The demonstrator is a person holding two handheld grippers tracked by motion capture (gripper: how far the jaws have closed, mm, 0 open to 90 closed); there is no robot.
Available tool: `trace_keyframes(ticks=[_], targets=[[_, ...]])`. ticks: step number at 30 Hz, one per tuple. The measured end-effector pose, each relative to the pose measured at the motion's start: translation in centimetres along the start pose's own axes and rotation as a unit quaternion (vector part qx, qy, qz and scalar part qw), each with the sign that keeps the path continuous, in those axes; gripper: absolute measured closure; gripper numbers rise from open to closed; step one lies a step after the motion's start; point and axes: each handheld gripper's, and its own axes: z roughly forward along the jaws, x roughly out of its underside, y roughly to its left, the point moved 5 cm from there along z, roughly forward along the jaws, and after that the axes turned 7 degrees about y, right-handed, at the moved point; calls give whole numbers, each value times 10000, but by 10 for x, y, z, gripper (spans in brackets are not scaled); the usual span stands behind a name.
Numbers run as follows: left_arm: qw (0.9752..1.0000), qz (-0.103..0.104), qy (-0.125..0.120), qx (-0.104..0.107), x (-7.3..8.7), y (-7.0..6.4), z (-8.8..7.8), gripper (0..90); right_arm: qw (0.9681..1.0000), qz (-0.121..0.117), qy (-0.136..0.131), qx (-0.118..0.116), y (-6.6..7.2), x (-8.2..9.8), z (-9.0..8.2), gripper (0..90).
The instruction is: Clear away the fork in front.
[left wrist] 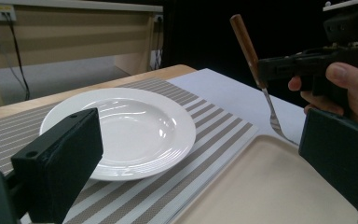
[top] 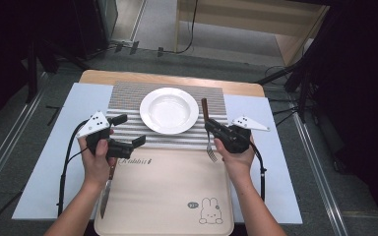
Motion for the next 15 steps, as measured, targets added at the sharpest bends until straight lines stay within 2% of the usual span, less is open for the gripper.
trace_keyframes(ticks=[7,15], targets=[[9996,-161,41,208,-2,-8,14,0,9999,-55,-54,-150,14,11,-7,763],[9989,-201,158,393,1,-23,31,0,9994,-76,-126,-320,29,27,-13,763]])
